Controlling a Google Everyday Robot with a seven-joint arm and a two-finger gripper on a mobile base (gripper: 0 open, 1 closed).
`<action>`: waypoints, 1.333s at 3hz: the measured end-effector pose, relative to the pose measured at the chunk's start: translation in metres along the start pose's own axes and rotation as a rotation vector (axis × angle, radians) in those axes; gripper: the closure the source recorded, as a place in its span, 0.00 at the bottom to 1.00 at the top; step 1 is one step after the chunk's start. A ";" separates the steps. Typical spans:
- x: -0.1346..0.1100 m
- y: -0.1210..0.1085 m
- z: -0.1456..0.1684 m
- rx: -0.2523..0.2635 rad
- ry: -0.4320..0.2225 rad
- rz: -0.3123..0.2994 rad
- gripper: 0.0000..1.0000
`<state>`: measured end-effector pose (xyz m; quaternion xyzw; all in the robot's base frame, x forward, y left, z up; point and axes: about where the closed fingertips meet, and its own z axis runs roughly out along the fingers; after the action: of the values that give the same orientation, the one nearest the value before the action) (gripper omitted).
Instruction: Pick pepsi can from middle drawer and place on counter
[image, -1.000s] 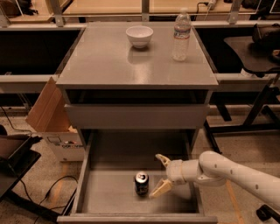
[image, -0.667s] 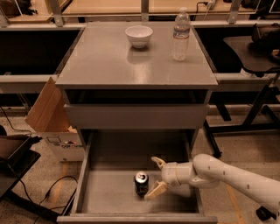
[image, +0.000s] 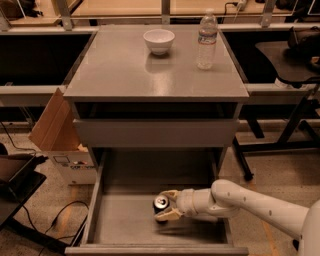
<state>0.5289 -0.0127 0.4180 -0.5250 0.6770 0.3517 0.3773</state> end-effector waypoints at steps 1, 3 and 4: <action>-0.004 0.008 0.010 -0.018 -0.013 0.014 0.64; -0.095 0.056 -0.059 -0.062 -0.128 0.097 1.00; -0.215 0.058 -0.135 -0.023 -0.152 0.071 1.00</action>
Offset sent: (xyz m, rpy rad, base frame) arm -0.0452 -0.0029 0.1215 0.1829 0.1042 -0.0067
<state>0.4883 -0.0225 0.6750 -0.4769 0.6603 0.4116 0.4088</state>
